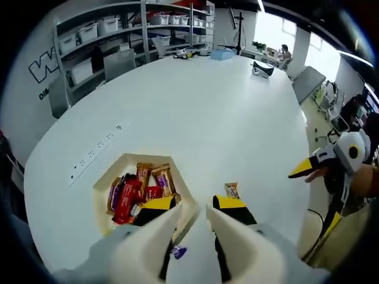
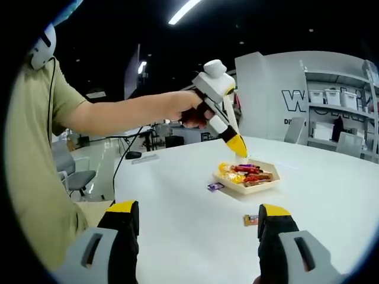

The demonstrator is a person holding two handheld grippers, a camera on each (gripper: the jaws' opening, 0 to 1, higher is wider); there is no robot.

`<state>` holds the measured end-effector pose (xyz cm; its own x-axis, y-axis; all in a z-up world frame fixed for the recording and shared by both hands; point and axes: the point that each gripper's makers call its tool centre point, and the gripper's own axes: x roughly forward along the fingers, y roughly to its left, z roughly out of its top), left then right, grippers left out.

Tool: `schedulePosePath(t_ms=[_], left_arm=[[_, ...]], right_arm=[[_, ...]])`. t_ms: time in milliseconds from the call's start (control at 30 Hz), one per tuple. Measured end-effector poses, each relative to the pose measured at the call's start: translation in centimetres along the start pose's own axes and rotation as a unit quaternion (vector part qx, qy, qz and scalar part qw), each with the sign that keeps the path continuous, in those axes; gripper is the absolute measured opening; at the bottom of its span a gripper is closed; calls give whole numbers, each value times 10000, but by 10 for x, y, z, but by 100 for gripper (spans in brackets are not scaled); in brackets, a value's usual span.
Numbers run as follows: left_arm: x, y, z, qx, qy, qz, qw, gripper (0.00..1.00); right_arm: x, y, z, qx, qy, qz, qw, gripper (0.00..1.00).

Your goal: Place the target food into the container with the food tongs after gripping and lifting it, then release it inside without dropping or visibly crushing the food.

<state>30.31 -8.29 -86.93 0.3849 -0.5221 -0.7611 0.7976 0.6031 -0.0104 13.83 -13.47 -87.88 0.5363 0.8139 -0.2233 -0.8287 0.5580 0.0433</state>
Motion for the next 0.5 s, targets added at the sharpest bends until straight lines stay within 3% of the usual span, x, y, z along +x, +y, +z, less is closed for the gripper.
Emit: schedulePosePath(t_ms=[500], left_arm=[[18,-25,0,43,198,-121,9997,24]], right_arm=[[-3,-2,-4,46,-5,-34,10000,82]])
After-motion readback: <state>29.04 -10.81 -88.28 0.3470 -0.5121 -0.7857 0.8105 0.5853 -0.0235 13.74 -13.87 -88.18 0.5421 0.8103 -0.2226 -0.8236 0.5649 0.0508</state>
